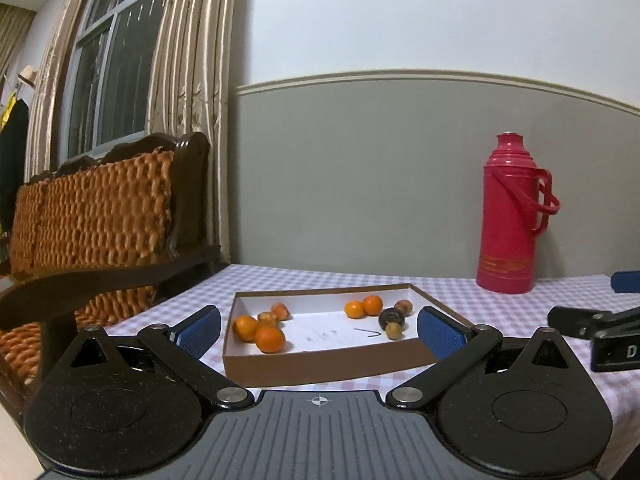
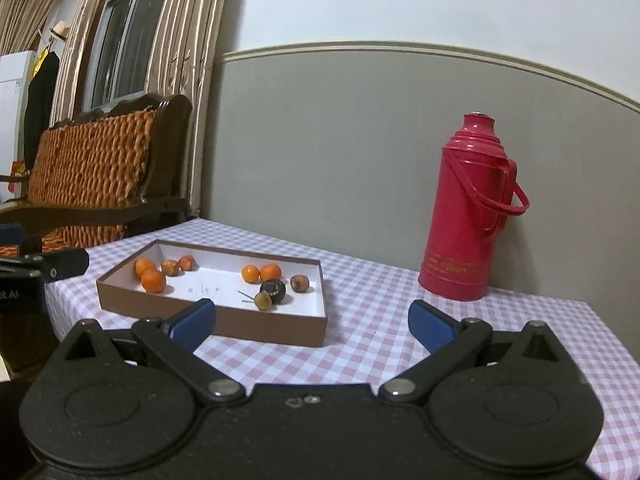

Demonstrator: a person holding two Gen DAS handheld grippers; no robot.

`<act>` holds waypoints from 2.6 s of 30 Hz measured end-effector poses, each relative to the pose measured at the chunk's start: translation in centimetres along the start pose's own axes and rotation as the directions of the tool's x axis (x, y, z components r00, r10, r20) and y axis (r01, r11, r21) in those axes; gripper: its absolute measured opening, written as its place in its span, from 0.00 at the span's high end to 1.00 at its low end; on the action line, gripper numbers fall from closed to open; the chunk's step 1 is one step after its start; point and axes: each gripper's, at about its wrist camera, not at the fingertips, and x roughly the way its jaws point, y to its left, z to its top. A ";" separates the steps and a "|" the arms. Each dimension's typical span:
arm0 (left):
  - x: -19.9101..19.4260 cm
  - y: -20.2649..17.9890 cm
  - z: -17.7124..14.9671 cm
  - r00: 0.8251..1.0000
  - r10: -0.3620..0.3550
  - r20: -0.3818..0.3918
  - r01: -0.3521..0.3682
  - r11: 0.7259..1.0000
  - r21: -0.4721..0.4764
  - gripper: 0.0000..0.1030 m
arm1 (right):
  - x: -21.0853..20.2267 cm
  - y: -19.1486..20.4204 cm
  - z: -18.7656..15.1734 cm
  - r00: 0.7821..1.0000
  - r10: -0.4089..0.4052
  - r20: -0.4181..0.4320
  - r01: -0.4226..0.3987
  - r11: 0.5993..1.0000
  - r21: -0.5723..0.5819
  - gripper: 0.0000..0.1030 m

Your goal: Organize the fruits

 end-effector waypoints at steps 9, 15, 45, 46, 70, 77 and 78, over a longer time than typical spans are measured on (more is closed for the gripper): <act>-0.2 -0.9 -0.9 1.000 -0.023 0.014 0.022 0.999 0.039 0.00 | 0.1 -0.1 -0.9 1.000 -0.011 -0.007 0.011 1.000 0.017 0.06; -0.2 -1.6 -0.9 0.999 -0.028 0.017 0.027 0.998 0.053 0.00 | 0.8 -0.6 -1.9 0.999 -0.036 -0.021 0.037 0.998 0.048 0.06; 0.0 -1.3 -1.0 1.000 -0.015 0.009 0.015 0.999 0.029 0.00 | 0.7 -0.4 -2.1 0.999 -0.043 -0.016 0.043 0.999 0.026 0.06; 0.1 -1.3 -1.0 1.000 -0.016 0.007 0.016 0.999 0.030 0.00 | 0.8 -0.4 -2.1 0.999 -0.043 -0.016 0.044 0.999 0.026 0.06; 0.0 -1.4 -1.1 1.000 -0.012 0.009 0.011 0.999 0.032 0.00 | 0.7 -0.4 -2.1 0.999 -0.044 -0.016 0.044 0.999 0.028 0.06; 0.0 -1.3 -1.1 1.000 -0.015 0.008 0.015 0.999 0.034 0.00 | 0.8 -0.4 -2.1 0.999 -0.043 -0.015 0.044 0.999 0.027 0.06; 0.0 -1.3 -1.1 1.000 -0.016 0.007 0.016 0.999 0.034 0.00 | 0.8 -0.4 -2.1 0.999 -0.043 -0.016 0.044 0.999 0.028 0.06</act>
